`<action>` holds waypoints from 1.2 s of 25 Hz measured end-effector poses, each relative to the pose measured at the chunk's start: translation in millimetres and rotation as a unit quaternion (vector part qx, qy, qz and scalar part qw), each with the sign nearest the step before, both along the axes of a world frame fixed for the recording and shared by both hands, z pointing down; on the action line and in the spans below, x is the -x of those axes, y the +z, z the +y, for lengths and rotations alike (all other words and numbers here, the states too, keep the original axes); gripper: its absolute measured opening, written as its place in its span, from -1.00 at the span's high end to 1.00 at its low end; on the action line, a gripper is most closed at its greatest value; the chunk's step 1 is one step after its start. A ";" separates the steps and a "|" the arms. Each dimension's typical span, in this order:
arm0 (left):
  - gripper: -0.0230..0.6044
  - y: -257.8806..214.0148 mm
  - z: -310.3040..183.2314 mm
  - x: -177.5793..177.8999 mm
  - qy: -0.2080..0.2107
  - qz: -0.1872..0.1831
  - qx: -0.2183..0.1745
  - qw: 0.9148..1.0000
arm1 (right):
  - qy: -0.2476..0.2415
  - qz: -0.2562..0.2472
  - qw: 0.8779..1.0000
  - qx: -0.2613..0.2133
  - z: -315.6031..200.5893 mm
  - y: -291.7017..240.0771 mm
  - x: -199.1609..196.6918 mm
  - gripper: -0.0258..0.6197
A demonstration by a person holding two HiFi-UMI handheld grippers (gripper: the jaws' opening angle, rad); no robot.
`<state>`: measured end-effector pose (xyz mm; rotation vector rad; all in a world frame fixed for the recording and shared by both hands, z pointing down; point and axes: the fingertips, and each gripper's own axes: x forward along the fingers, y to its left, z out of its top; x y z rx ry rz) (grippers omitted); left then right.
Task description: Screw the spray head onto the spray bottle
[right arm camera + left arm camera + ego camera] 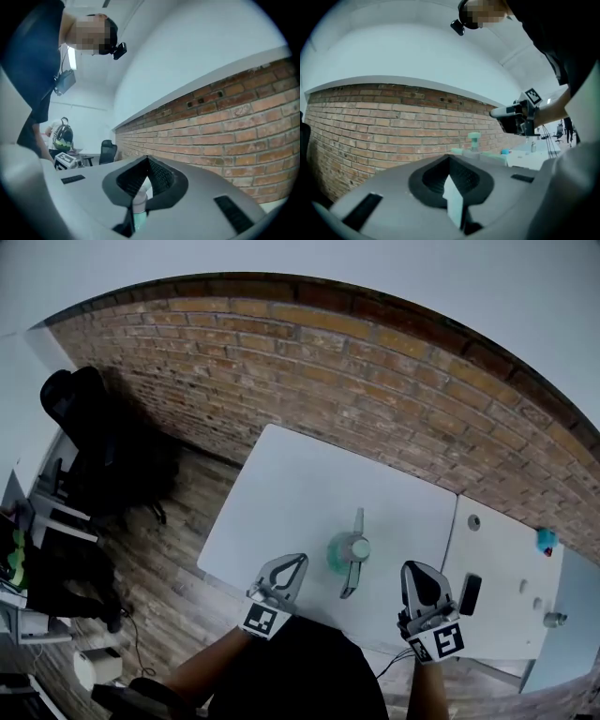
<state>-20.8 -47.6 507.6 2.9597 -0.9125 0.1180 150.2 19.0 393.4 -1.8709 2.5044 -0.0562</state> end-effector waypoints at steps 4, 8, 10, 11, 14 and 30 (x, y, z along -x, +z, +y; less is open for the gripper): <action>0.92 -19.0 4.2 1.9 0.031 0.017 0.006 0.999 | 0.025 -0.046 0.998 -0.032 13.0 -12.1 11.4 0.90; 0.92 -36.9 8.7 24.1 0.037 0.029 -0.001 0.999 | 0.062 -0.055 0.996 -0.030 27.7 -15.8 31.3 0.90; 0.92 -42.9 12.0 38.0 0.041 0.029 -0.006 0.999 | 0.087 -0.052 0.994 -0.029 36.9 -21.1 42.0 0.90; 0.92 -45.2 14.1 43.9 0.044 0.030 -0.008 0.999 | 0.100 -0.046 0.993 -0.029 42.1 -25.1 47.5 0.90; 0.92 -49.6 26.8 57.2 0.055 0.039 -0.005 0.998 | 0.143 -0.037 0.989 -0.021 65.0 -28.8 59.6 0.90; 0.92 -94.5 154.8 95.0 0.034 0.033 -0.024 0.999 | 0.154 0.006 0.986 -0.056 193.7 -45.3 112.0 0.90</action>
